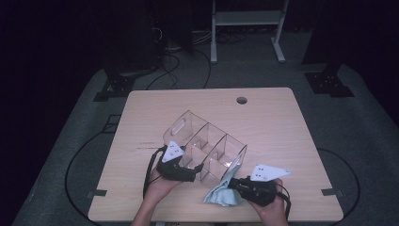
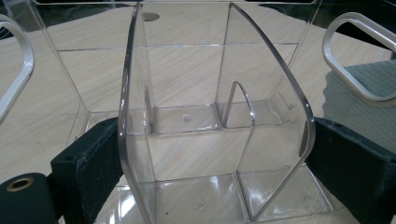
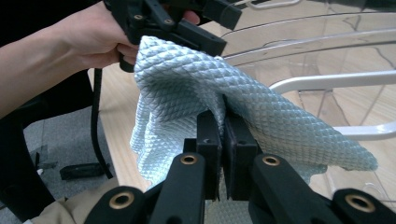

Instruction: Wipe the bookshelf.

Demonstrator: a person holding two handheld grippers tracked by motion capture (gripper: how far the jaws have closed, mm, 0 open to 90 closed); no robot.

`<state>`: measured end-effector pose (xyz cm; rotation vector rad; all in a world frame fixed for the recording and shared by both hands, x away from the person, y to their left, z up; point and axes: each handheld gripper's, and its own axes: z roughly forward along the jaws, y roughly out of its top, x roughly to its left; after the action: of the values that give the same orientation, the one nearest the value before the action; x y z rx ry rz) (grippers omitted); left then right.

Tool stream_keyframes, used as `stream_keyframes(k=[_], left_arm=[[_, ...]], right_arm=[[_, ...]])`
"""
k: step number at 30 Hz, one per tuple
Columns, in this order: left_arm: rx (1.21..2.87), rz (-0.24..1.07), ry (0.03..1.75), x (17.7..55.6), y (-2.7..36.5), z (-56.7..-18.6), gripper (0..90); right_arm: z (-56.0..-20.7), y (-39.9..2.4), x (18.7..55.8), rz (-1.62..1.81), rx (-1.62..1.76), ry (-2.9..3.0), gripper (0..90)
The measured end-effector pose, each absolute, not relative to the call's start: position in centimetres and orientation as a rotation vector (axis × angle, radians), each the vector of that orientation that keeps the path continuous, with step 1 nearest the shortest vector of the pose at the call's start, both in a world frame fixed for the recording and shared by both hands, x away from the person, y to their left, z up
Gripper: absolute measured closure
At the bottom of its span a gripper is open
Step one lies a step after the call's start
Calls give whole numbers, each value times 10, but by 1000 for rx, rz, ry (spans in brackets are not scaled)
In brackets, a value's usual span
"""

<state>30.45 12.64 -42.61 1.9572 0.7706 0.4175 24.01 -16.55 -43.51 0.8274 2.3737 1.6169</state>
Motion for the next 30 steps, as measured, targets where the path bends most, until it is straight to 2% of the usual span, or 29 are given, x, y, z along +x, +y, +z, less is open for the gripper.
stream_keyframes(k=[24, 30], left_arm=[[2004, 341, 619, 293, 99, -427, 95], [1963, 364, 643, 295, 112, -420, 111]], right_arm=[[-435, -227, 242, 1567, 985, 2280, 856], [-436, -230, 242, 1578, 998, 2265, 855]])
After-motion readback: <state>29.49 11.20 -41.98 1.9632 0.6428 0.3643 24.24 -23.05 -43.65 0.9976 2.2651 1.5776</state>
